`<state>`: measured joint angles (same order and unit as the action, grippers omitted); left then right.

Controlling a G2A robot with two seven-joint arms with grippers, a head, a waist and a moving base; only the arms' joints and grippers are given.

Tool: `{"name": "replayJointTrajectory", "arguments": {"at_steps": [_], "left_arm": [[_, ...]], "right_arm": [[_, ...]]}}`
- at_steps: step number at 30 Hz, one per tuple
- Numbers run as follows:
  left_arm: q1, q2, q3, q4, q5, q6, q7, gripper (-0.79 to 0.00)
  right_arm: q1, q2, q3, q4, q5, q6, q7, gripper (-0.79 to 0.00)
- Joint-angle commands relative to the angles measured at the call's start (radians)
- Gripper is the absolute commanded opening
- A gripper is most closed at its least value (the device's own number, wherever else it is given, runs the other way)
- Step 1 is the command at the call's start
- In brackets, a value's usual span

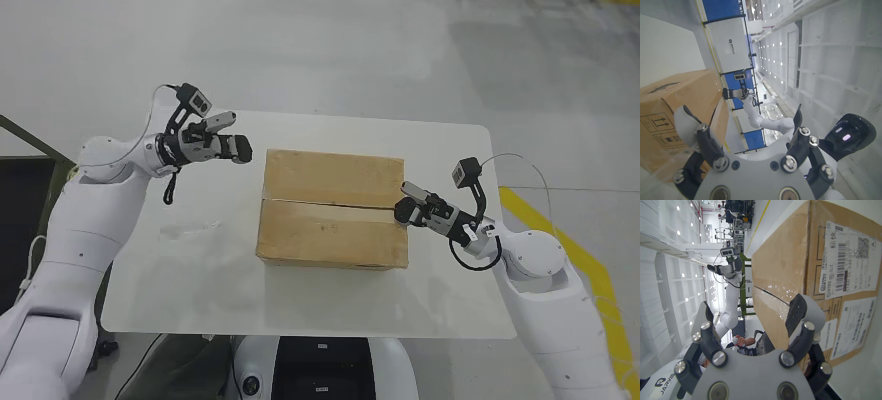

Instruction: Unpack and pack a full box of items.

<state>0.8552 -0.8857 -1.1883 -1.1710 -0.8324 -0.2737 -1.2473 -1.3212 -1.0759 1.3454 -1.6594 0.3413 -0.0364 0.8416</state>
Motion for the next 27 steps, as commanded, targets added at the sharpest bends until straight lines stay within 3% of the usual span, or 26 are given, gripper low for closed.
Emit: {"name": "replayJointTrajectory", "arguments": {"at_steps": [1,5,10,22,27], "left_arm": [[0.077,0.012,-0.046,-0.075,0.012,0.011,0.066,0.0],[0.196,0.03,-0.114,-0.198,0.029,0.071,0.143,0.0],[0.284,0.041,-0.178,-0.279,0.051,0.108,0.217,0.0],[0.53,0.038,-0.306,-0.442,0.176,-0.074,0.563,0.0],[0.567,0.035,-0.316,-0.475,0.203,-0.071,0.57,0.0]], "right_arm": [[0.0,0.0,0.0,0.0,0.0,0.0,0.0,0.0],[0.0,0.0,0.0,0.0,0.0,0.0,0.0,0.0],[0.0,0.0,0.0,0.0,0.0,0.0,0.0,0.0],[0.0,0.0,0.0,0.0,0.0,0.0,0.0,0.0],[0.0,0.0,0.0,0.0,0.0,0.0,0.0,0.0]]}}
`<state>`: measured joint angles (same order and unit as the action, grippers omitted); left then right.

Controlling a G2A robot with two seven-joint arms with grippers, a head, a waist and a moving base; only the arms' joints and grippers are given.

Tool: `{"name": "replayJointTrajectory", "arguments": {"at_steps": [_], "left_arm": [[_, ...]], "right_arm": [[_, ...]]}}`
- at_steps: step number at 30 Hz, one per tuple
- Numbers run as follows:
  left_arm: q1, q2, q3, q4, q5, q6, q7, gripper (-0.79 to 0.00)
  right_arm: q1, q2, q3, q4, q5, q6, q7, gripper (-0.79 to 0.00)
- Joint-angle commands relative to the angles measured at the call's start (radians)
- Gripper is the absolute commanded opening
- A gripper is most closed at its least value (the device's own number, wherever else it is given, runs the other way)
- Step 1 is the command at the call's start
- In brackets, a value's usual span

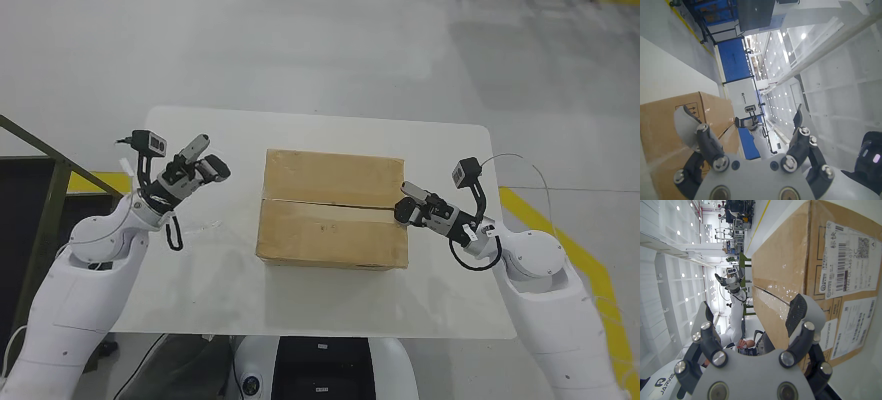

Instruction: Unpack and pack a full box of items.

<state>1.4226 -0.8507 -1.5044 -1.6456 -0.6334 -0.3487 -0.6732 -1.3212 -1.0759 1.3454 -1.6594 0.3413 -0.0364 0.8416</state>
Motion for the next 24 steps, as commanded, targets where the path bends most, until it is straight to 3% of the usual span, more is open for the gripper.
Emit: {"name": "replayJointTrajectory", "arguments": {"at_steps": [1,13,17,24], "left_arm": [[0.0,0.0,0.0,0.0,0.004,0.004,-0.004,0.0],[0.0,0.0,0.0,0.0,0.004,0.004,-0.004,0.0],[0.019,-0.006,0.008,-0.009,0.008,0.025,0.044,0.0],[0.179,-0.017,-0.042,-0.114,-0.041,-0.023,0.135,0.0]], "right_arm": [[0.0,0.0,0.0,0.0,0.0,0.0,0.0,0.0],[0.0,0.0,0.0,0.0,0.0,0.0,0.0,0.0],[0.0,0.0,0.0,0.0,0.0,0.0,0.0,0.0],[0.0,0.0,0.0,0.0,0.0,0.0,0.0,0.0]]}}
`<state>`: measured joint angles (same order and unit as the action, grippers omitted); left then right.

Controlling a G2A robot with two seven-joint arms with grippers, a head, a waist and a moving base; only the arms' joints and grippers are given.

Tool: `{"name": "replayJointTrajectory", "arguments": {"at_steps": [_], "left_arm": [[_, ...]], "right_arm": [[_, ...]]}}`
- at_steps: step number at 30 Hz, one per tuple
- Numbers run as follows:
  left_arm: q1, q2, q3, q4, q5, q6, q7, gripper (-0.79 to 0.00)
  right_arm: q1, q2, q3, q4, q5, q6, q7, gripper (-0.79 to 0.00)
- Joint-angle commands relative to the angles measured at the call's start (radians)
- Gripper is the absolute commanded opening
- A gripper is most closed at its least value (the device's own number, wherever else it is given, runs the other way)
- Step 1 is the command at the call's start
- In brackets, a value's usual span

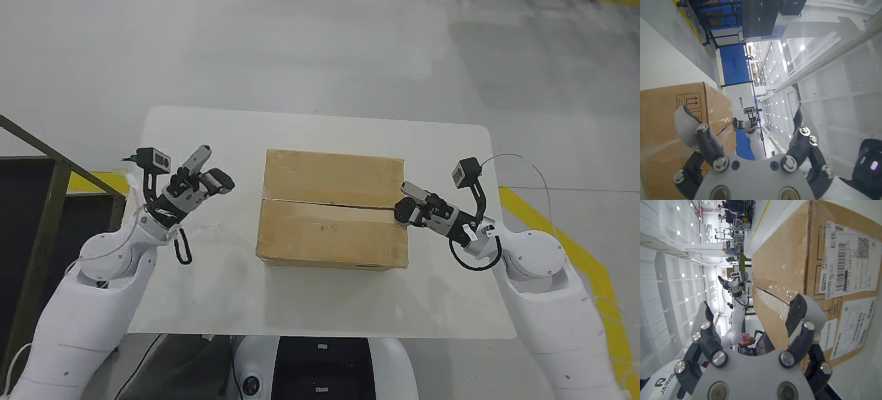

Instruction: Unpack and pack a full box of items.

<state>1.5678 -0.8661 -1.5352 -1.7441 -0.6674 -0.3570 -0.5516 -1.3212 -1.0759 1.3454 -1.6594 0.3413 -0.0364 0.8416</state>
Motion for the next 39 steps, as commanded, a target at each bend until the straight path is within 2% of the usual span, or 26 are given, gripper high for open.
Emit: {"name": "replayJointTrajectory", "arguments": {"at_steps": [1,6,11,14,28,30,34,39], "left_arm": [[0.064,-0.003,-0.022,-0.031,-0.022,-0.023,0.02,0.0],[0.181,-0.01,-0.075,-0.094,-0.08,-0.029,0.07,0.0],[0.258,-0.022,-0.085,-0.127,-0.033,-0.055,0.153,0.0],[0.271,-0.028,-0.081,-0.133,-0.031,-0.039,0.185,0.0],[0.272,-0.028,-0.081,-0.133,-0.029,-0.038,0.187,0.0],[0.266,-0.033,-0.086,-0.132,-0.041,-0.019,0.249,0.0],[0.308,-0.044,-0.068,-0.146,-0.004,-0.051,0.28,0.0],[0.371,-0.058,-0.016,-0.133,0.129,-0.101,0.339,0.0]], "right_arm": [[0.0,0.0,0.0,0.0,0.0,0.0,0.0,0.0],[0.0,0.0,0.0,0.0,0.0,0.0,0.0,0.0],[0.0,0.0,0.0,0.0,0.0,0.0,0.0,0.0],[0.0,0.0,0.0,0.0,0.0,0.0,0.0,0.0],[0.0,0.0,0.0,0.0,0.0,0.0,0.0,0.0],[0.0,0.0,0.0,0.0,0.0,0.0,0.0,0.0],[0.0,0.0,0.0,0.0,0.0,0.0,0.0,0.0],[0.0,0.0,0.0,0.0,0.0,0.0,0.0,0.0]]}}
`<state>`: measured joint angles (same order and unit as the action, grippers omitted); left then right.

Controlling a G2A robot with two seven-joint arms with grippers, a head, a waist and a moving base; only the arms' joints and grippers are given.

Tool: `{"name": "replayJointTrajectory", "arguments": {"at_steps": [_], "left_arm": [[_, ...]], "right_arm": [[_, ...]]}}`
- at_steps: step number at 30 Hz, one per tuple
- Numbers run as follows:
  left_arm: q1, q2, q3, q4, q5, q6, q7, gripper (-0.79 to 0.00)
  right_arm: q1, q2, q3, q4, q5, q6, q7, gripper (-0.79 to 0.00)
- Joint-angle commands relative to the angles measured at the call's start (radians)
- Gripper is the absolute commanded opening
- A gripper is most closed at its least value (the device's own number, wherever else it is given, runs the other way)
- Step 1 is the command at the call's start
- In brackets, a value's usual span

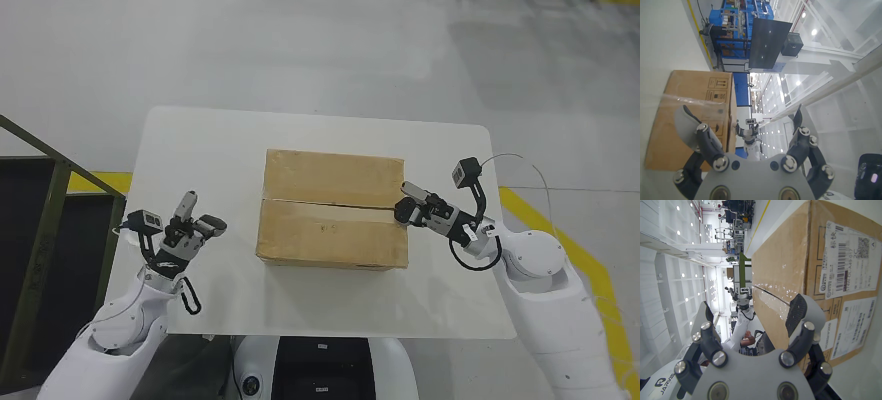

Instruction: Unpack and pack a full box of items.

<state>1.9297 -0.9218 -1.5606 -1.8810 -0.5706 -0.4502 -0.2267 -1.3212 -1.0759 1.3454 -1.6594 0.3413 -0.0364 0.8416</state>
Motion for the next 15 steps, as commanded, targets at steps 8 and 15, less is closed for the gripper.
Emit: {"name": "replayJointTrajectory", "arguments": {"at_steps": [8,15], "left_arm": [[0.053,-0.027,0.089,-0.023,0.134,-0.03,0.13,0.0],[0.036,-0.049,0.155,-0.016,0.134,0.0,0.209,0.0]], "right_arm": [[0.0,0.0,0.0,0.0,0.0,0.0,0.0,0.0],[0.0,0.0,0.0,0.0,0.0,0.0,0.0,0.0]]}}
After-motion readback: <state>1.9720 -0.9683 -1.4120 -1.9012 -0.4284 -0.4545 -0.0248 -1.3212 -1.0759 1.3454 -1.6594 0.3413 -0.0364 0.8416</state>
